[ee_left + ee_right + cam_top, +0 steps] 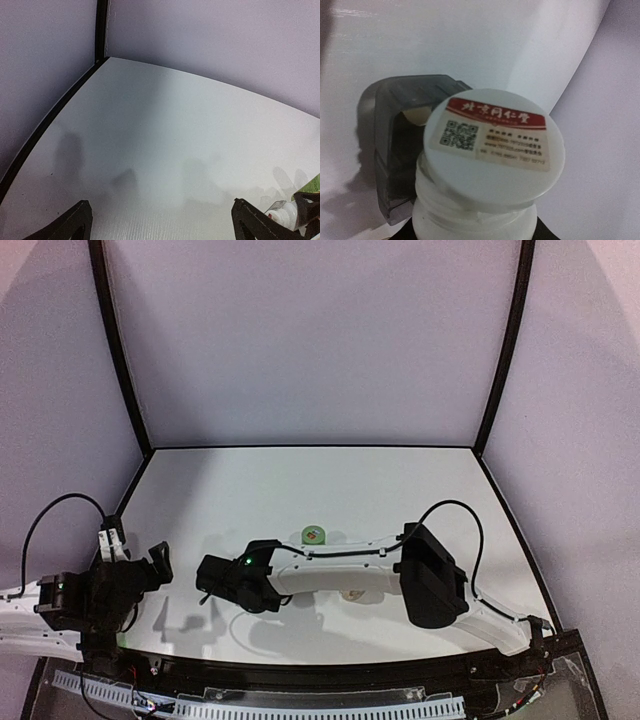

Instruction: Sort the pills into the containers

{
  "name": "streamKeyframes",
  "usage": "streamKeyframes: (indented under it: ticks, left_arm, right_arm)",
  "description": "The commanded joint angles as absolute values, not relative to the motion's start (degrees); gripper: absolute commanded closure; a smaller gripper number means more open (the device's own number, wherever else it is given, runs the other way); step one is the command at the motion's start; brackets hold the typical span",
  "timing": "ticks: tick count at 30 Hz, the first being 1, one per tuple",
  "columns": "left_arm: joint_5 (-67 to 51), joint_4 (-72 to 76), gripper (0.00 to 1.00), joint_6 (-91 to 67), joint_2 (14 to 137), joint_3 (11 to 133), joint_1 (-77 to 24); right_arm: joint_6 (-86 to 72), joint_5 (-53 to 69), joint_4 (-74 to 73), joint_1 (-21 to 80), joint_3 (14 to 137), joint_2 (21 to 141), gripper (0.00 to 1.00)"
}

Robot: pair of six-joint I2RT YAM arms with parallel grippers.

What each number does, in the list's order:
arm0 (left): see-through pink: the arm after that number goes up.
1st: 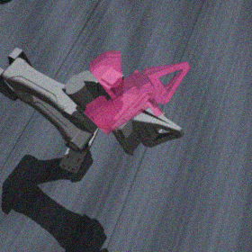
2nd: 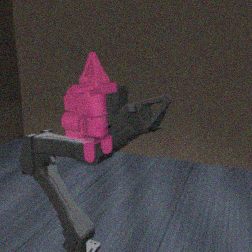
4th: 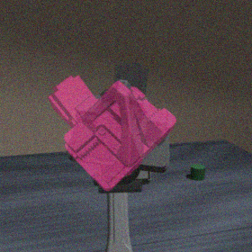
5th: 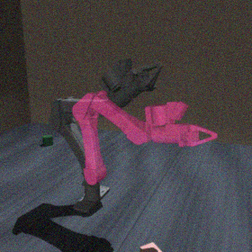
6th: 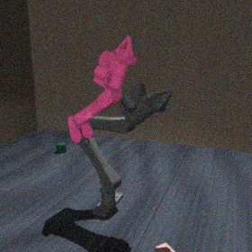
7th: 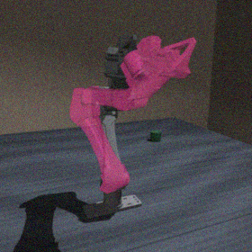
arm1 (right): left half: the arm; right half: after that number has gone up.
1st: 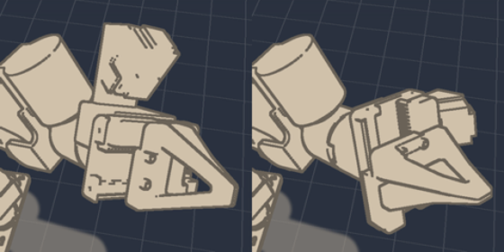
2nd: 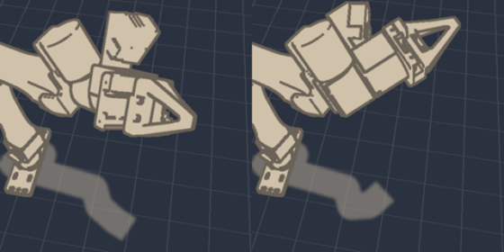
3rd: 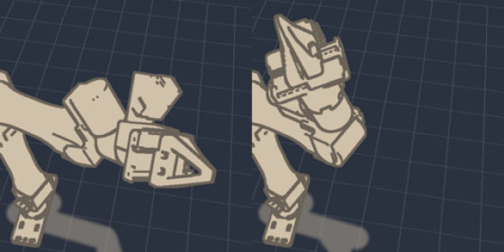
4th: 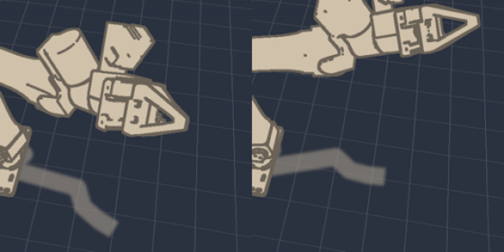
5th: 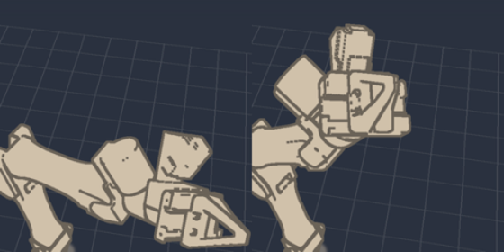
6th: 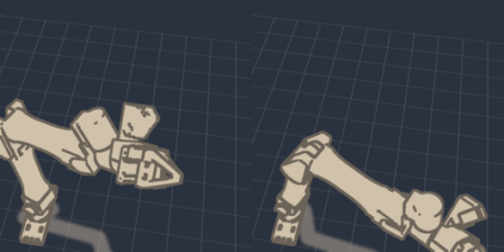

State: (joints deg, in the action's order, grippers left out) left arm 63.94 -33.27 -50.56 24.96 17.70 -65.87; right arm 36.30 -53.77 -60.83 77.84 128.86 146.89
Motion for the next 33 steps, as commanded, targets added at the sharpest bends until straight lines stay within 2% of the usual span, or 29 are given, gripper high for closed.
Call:
streamKeyframes:
  ticks: [1,13,15,18,20,26,29,31,33]
  left_arm:
    - [64.00,-34.89,0.01,-50.47,17.24,16.97,-65.91]
    - [64.12,-35.10,0.01,-50.53,16.97,16.95,-65.90]
    - [64.21,-34.96,0.01,-50.43,16.96,16.88,-65.92]
    - [64.34,-35.00,0.01,-50.44,16.96,16.89,-65.88]
    - [64.19,-34.98,0.01,-50.46,16.96,16.87,-65.91]
    - [64.12,-34.67,0.01,-50.13,16.96,16.83,-65.93]
    - [64.20,-34.42,0.01,-49.86,16.96,16.78,-65.92]
    - [64.16,-34.67,0.01,-50.02,16.90,16.82,-65.92]
    - [64.09,-34.76,0.01,-50.08,16.82,16.80,-65.91]
  right_arm:
    - [38.32,-55.58,-58.02,78.63,127.44,144.05,1.00]
    - [45.53,-57.61,-52.11,79.21,124.22,141.09,1.00]
    - [43.95,-54.05,-52.70,78.98,124.38,140.55,1.00]
    - [51.27,-60.72,-45.24,78.95,118.25,139.66,1.00]
    - [46.86,-55.86,-50.12,78.75,120.29,139.25,1.00]
    - [51.12,-58.89,-45.71,78.97,117.22,138.04,1.00]
    - [48.54,-54.65,-49.56,77.99,119.19,138.66,1.00]
    - [57.03,-61.27,-39.87,78.50,113.80,137.53,1.00]
    - [51.21,-57.24,-45.28,78.64,116.93,137.26,1.00]
